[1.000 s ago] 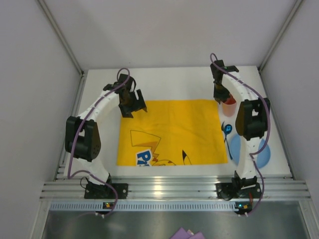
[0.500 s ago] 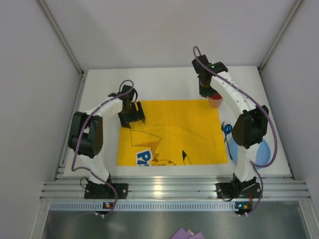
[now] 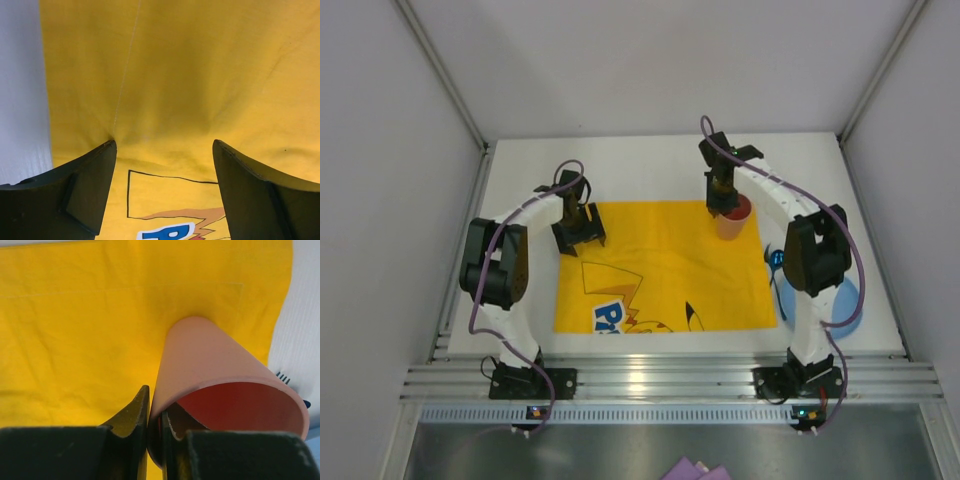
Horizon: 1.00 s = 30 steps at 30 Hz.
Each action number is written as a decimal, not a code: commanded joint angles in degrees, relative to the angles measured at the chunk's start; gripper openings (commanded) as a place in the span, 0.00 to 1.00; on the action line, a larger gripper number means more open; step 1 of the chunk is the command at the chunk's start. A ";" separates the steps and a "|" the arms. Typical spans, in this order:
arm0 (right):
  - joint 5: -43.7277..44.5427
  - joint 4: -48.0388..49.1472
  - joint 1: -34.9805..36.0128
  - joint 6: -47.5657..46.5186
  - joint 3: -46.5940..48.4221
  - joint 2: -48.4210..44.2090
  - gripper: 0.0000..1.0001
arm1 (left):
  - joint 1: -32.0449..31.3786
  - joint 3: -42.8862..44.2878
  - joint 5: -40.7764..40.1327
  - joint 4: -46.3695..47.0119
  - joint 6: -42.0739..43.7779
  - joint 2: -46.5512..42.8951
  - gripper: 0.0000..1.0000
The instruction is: Set the dinner table for one person
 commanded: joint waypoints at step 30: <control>1.24 2.37 -25.90 14.25 -38.52 -34.48 0.97 | 0.98 3.93 4.28 2.97 1.99 -0.13 0.82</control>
